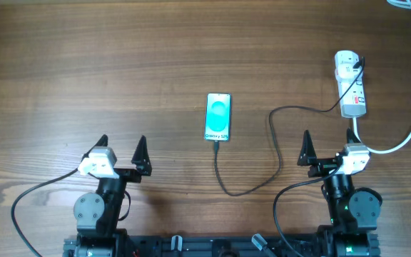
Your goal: Plug charger to phone and switch on socket
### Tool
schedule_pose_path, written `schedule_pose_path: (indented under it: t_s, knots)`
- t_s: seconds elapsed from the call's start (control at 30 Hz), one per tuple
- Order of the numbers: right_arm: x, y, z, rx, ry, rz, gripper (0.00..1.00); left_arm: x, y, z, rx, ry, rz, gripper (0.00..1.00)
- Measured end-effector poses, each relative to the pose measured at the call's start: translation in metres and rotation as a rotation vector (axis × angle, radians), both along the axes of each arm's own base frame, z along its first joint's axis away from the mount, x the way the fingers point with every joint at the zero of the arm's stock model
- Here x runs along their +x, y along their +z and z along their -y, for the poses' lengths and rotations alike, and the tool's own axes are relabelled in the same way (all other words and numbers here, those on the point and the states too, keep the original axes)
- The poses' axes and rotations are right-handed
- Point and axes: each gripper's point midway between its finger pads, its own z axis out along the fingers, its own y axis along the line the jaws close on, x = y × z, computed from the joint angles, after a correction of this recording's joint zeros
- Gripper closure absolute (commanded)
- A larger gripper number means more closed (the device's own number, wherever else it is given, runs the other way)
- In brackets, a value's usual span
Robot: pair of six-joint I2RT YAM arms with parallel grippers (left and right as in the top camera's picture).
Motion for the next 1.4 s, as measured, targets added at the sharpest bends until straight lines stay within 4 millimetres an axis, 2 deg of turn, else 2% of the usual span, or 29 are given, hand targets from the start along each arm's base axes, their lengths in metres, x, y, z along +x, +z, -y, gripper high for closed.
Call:
schedule_pose_path:
  t_s: [0.37,1.4]
  knots:
    - [0.000,0.000,0.000,0.000,0.000,0.000,0.00,0.000,0.000,-0.003,0.121,0.008,0.013,0.00]
    - [0.000,0.000,0.000,0.000,0.000,0.000,0.00,0.001,-0.001,-0.012,0.160,0.058,0.009,0.00]
